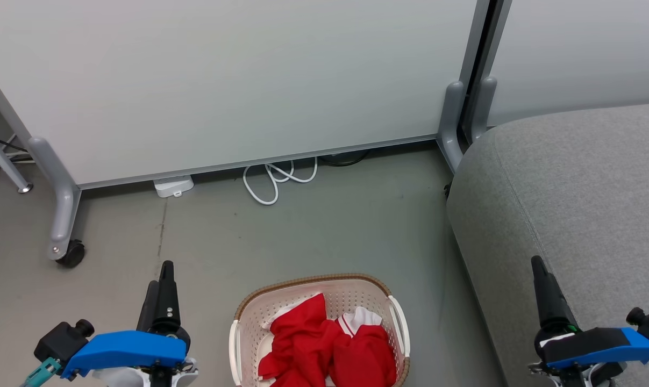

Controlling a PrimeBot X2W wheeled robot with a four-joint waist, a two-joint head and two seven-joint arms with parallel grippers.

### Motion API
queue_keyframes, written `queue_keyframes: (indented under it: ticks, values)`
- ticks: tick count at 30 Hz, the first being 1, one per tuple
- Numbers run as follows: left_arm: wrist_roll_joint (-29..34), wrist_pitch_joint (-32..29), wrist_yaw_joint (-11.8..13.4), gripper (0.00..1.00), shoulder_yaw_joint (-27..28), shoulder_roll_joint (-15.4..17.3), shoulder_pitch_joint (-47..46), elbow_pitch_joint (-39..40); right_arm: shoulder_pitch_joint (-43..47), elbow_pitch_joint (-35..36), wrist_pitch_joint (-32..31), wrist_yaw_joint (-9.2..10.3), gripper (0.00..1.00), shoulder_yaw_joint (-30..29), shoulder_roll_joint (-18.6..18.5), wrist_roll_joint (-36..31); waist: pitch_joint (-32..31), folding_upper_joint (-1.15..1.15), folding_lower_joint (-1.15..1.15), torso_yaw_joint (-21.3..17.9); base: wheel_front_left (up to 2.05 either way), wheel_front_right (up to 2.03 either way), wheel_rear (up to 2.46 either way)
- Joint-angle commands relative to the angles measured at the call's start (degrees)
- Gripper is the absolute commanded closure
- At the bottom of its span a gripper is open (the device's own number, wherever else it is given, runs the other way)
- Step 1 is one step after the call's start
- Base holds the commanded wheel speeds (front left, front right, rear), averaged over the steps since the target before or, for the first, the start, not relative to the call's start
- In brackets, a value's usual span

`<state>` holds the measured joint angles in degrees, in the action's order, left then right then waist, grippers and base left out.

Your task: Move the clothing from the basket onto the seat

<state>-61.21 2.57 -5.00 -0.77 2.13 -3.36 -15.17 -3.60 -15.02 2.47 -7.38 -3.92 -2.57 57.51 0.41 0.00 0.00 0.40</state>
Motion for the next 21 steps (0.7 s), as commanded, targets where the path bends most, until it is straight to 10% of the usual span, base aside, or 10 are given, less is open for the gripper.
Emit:
queue_keyframes:
  ticks: [1, 21]
  values:
    - [2.0, 0.5, 0.3, 0.0, -0.4, 0.5, -1.5, 0.8, -1.3, 1.0, 0.6, -0.07, 0.0, 0.3, -0.3, -2.5, 0.0, 0.0, 0.0, 0.1, 0.0, 0.0, 0.0]
    - [21.9, 4.3, 0.6, 0.0, -3.1, 1.0, -2.0, -0.5, -1.6, -0.1, 4.3, -0.1, 0.0, 1.6, -0.4, -20.3, 0.0, 0.0, 0.0, 0.4, 0.0, 0.0, 0.0]
